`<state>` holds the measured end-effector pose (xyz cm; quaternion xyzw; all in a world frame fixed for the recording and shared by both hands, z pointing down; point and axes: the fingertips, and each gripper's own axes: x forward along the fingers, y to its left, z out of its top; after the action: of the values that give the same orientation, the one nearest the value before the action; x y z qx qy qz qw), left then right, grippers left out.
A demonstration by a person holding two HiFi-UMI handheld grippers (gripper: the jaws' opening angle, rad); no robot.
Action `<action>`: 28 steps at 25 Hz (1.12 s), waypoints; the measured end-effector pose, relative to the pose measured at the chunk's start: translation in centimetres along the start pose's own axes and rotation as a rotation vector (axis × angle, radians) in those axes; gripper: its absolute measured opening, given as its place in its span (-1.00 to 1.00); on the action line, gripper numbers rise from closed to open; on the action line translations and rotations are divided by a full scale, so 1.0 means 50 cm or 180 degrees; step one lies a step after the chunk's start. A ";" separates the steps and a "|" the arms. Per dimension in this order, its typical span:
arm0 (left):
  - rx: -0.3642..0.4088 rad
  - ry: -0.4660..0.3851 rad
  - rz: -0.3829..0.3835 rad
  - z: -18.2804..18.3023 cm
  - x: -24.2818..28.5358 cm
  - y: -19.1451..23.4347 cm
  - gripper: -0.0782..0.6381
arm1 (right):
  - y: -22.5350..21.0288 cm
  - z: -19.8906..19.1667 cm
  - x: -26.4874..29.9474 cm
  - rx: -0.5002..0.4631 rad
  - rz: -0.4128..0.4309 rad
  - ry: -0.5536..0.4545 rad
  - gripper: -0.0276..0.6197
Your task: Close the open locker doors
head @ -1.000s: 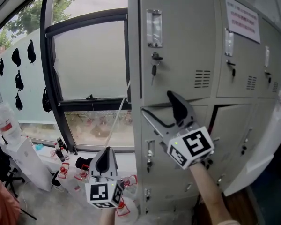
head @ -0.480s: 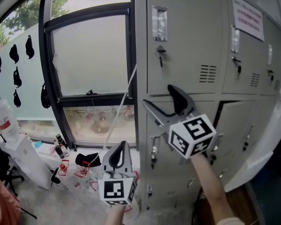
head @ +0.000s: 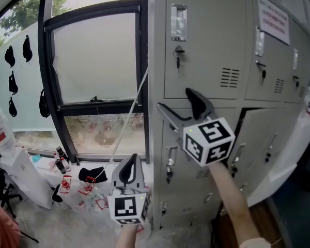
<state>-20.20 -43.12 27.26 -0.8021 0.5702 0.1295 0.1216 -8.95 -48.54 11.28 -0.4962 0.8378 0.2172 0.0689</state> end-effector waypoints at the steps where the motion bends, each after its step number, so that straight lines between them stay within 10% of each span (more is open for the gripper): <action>1: -0.0019 -0.0001 0.0001 -0.002 0.000 0.002 -0.77 | 0.001 -0.001 0.001 -0.0027 -0.0005 0.0003 0.27; 15: -0.0037 0.0002 -0.0193 0.002 0.006 -0.076 -0.77 | -0.012 0.120 -0.132 -0.0597 -0.0066 -0.0533 0.27; 28: -0.0337 0.0001 -0.0609 0.035 -0.017 -0.349 -0.77 | -0.130 0.149 -0.460 -0.0381 -0.0401 -0.0600 0.27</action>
<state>-4.09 -36.16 26.74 -0.8582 0.4834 0.1471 0.0907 7.39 -29.57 10.30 -0.5285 0.7803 0.3078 0.1311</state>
